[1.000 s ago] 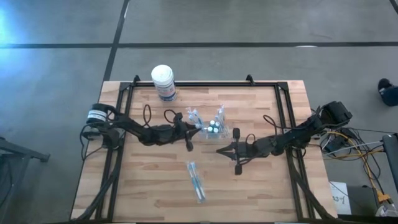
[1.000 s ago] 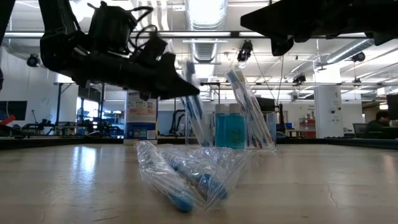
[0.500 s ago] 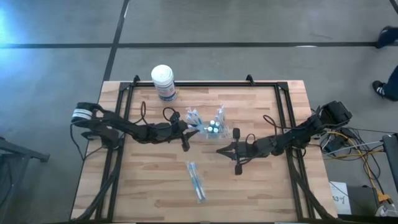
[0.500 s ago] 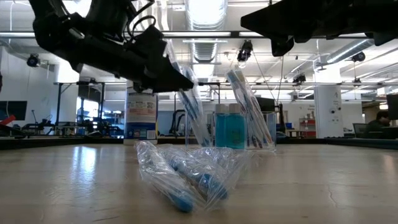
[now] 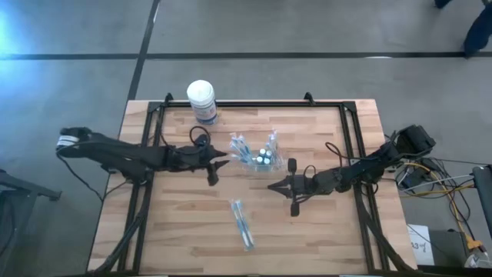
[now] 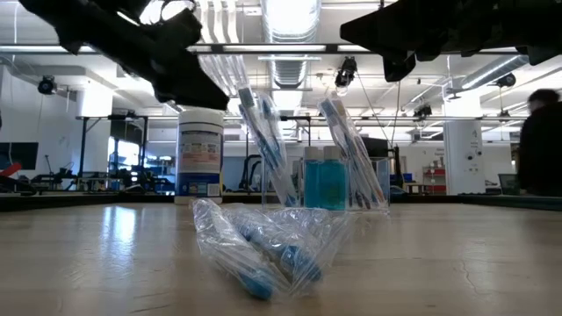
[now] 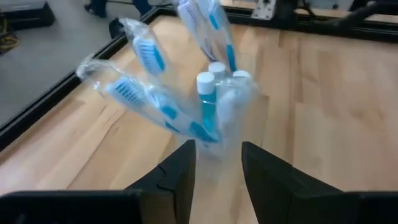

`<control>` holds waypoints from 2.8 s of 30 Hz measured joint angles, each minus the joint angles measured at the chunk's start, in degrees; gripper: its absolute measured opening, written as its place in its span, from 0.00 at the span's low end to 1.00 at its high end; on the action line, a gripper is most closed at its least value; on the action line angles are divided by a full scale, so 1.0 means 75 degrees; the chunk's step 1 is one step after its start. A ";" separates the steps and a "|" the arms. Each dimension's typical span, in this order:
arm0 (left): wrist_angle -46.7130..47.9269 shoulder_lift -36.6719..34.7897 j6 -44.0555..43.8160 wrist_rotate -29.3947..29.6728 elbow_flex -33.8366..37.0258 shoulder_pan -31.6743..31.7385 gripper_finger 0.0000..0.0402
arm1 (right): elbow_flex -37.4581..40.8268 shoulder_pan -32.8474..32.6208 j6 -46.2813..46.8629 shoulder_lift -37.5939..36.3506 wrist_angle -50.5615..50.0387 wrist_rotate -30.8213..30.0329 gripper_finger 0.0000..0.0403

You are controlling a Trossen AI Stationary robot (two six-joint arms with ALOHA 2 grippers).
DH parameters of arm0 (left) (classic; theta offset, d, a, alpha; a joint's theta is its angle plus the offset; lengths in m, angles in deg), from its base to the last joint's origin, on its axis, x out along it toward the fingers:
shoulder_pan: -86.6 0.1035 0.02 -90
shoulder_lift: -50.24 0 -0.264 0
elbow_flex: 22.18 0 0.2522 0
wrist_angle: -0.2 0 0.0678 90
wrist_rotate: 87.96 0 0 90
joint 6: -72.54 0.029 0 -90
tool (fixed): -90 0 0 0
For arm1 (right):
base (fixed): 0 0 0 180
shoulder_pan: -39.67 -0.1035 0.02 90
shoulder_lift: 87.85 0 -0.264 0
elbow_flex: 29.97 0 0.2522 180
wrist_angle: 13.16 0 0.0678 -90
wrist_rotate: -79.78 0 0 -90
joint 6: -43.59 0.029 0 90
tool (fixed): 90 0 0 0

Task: Pick & Place toothbrushing station
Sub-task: Put the blue toothbrush into the transparent organizer

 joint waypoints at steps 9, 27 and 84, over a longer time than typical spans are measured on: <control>0.1874 -0.2070 0.0212 -0.1446 0.0399 -0.0436 0.33 | 0.0000 -0.0015 0.0634 0.0006 -0.0303 0.0021 0.02; 0.1327 -0.5378 0.1371 -0.2495 0.2670 -0.0583 0.02 | -0.0630 -0.0207 0.2878 0.0819 -0.1381 0.0397 0.02; 0.2193 -0.8575 0.1087 -0.2462 0.3101 -0.0569 0.01 | 0.3314 0.0437 0.1427 -0.7694 -0.3539 -0.0410 0.02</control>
